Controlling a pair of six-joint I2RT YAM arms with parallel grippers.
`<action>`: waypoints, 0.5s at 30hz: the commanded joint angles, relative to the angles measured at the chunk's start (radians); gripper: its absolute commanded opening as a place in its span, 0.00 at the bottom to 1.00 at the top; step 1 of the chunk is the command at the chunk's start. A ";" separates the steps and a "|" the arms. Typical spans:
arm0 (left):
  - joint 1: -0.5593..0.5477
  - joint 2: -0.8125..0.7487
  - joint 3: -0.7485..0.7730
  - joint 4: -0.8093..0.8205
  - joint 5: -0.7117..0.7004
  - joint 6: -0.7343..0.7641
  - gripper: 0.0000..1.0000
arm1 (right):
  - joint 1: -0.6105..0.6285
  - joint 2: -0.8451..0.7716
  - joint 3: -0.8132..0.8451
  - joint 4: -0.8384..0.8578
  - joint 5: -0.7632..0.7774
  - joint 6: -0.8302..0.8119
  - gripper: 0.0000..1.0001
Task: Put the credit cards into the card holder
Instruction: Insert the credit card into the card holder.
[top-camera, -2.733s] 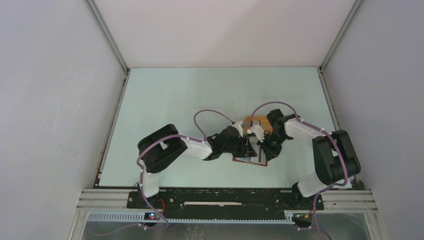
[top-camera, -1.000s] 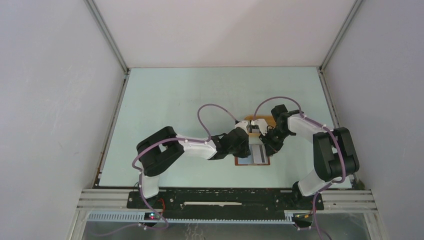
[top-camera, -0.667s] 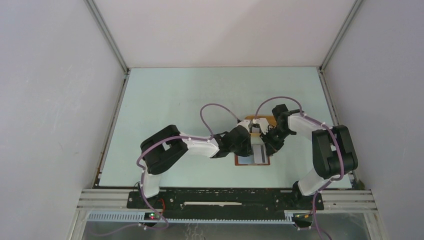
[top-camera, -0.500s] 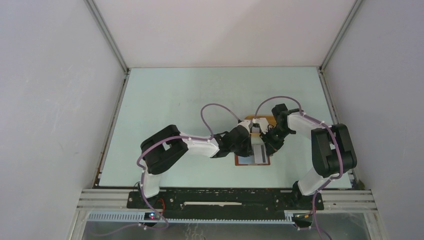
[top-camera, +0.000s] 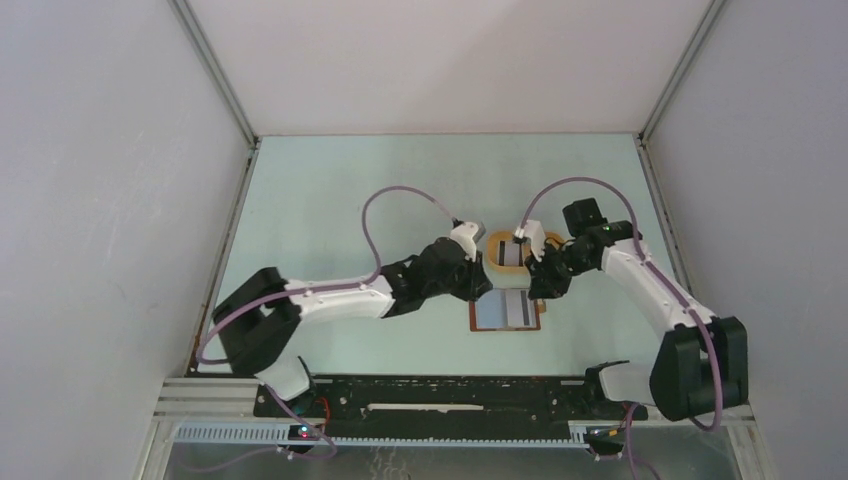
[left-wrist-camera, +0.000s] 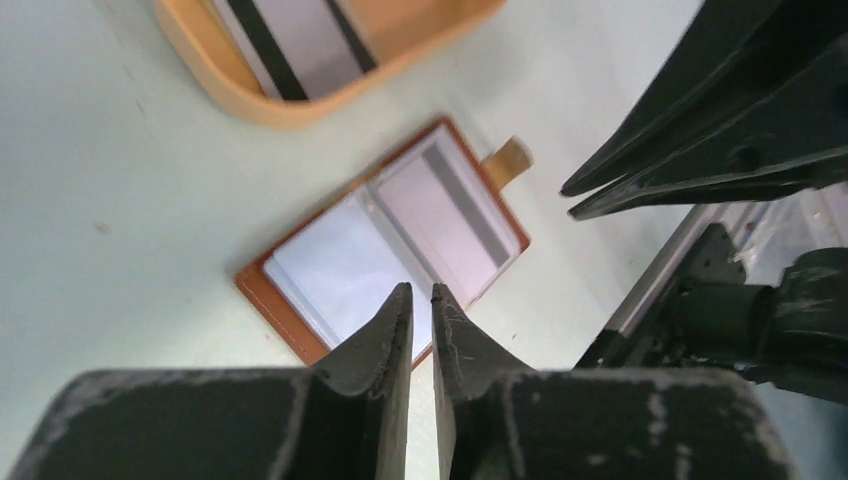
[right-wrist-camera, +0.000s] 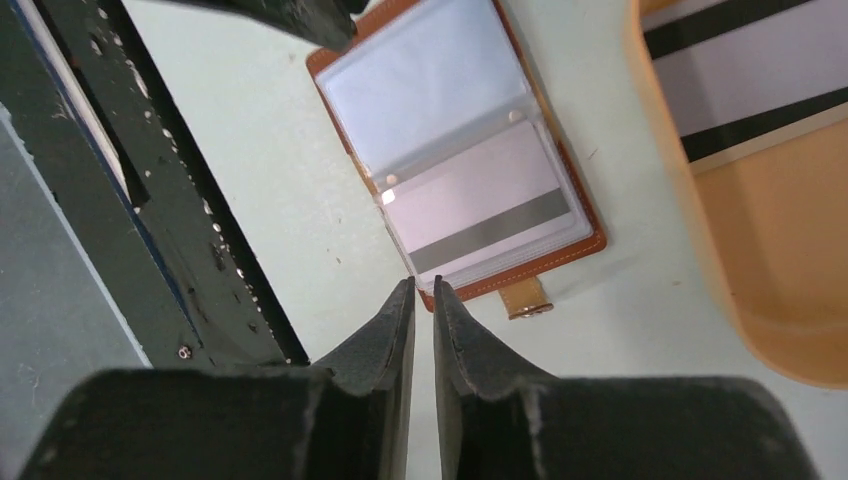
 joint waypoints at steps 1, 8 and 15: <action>0.010 -0.190 -0.029 0.043 -0.064 0.218 0.18 | -0.019 -0.092 0.077 -0.019 -0.083 -0.028 0.21; 0.021 -0.403 -0.117 0.206 -0.229 0.437 0.36 | -0.040 -0.153 0.259 0.091 -0.048 0.102 0.49; 0.139 -0.364 -0.177 0.336 -0.072 0.333 0.78 | -0.078 -0.020 0.284 0.202 -0.247 0.307 0.68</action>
